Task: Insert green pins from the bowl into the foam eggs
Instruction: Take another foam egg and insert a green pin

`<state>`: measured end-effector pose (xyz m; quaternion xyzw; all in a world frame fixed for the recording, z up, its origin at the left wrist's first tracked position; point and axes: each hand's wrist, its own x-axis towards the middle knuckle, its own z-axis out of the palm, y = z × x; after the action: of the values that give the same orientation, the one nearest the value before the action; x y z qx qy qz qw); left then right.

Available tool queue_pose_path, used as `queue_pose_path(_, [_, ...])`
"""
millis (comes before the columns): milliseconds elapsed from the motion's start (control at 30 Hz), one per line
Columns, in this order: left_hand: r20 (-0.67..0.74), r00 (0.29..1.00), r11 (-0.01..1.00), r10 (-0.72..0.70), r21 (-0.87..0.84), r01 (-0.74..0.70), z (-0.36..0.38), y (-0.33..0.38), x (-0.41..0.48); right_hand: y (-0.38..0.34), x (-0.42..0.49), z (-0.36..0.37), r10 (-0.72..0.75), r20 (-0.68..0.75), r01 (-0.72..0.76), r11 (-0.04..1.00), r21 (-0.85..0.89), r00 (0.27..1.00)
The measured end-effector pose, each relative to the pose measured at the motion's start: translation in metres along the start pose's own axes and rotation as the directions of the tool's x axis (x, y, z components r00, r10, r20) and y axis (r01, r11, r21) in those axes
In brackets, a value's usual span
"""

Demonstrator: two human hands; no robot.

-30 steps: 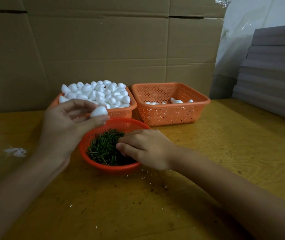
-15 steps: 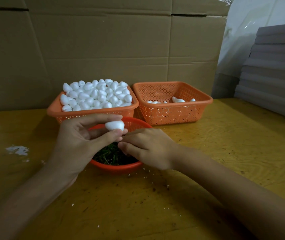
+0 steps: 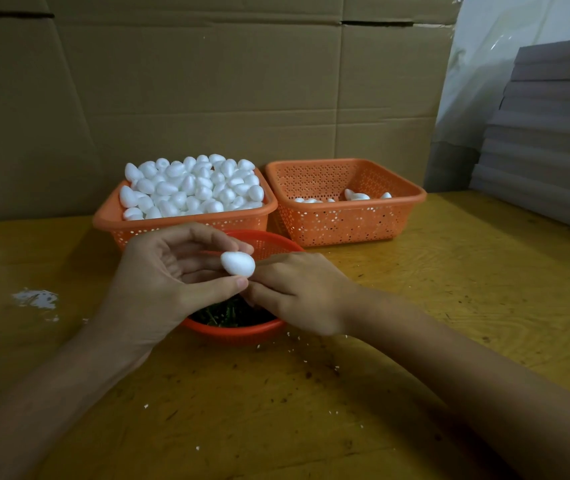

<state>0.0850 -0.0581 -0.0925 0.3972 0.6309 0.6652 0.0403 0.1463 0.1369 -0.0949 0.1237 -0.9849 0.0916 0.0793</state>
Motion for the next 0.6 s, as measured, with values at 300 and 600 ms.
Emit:
queue_pose_path(300, [-0.037, 0.998, 0.997, -0.049, -0.064, 0.047, 0.0003, 0.0013, 0.0014, 0.0008, 0.0, 0.0015, -0.019, -0.032, 0.02, 1.0, 0.011, 0.999])
queue_pose_path(600, [-0.004, 1.0, 0.997, -0.019, -0.079, 0.019, -0.0035, 0.0014, 0.0019, 0.0006, -0.0004, 0.0011, -0.034, -0.036, 0.034, 0.999, 0.024, 0.999])
